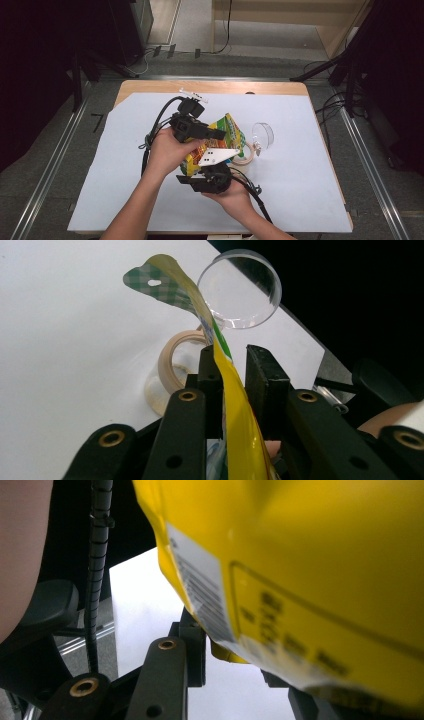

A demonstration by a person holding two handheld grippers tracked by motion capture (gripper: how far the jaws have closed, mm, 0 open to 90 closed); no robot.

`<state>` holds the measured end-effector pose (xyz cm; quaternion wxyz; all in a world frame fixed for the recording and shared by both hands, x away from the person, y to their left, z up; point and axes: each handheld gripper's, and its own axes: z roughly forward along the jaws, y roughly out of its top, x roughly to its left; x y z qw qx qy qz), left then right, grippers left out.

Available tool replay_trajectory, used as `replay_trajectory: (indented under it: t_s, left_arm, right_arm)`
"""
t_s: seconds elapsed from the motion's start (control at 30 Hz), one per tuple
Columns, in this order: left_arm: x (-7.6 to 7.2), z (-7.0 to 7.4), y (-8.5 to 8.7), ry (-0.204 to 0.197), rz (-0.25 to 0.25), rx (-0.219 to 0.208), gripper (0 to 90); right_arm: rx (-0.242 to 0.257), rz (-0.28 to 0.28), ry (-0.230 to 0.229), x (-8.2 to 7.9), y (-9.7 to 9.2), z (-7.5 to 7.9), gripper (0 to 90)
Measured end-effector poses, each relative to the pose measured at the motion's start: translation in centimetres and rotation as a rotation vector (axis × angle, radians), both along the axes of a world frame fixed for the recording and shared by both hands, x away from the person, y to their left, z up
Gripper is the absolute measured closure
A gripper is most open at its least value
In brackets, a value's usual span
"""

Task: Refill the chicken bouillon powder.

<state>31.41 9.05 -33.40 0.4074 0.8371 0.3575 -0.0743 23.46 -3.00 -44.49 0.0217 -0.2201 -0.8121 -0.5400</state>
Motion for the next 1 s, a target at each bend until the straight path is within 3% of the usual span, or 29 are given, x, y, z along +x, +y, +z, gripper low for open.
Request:
replay_trajectory:
  t_s: [0.17,0.3,0.43,0.6,0.7,1.0]
  left_arm:
    - [-0.2,0.1,0.1,-0.012,0.008,-0.011,74.2]
    - [-0.6,0.1,-0.2,-0.052,-0.008,0.021,72.4]
    - [-0.8,0.2,-0.3,-0.066,-0.002,0.014,72.0]
    - [-0.7,0.1,-0.1,-0.063,0.003,0.017,72.4]
    - [-0.5,-0.1,0.1,-0.024,0.014,0.009,73.0]
    - [0.2,-0.1,-0.6,-0.013,0.003,0.058,79.7]
  right_arm:
    - [0.016,-0.003,0.015,0.2,-0.3,0.1,70.6]
    - [0.024,-0.007,0.032,0.2,-0.3,0.0,70.8]
    - [0.024,-0.013,0.026,0.2,-0.4,0.1,71.0]
    - [0.034,-0.013,0.040,0.2,-0.4,0.0,71.1]
    - [0.033,-0.009,0.050,0.2,-0.3,-0.1,71.1]
    - [0.029,-0.001,0.042,0.2,-0.3,-0.1,69.9]
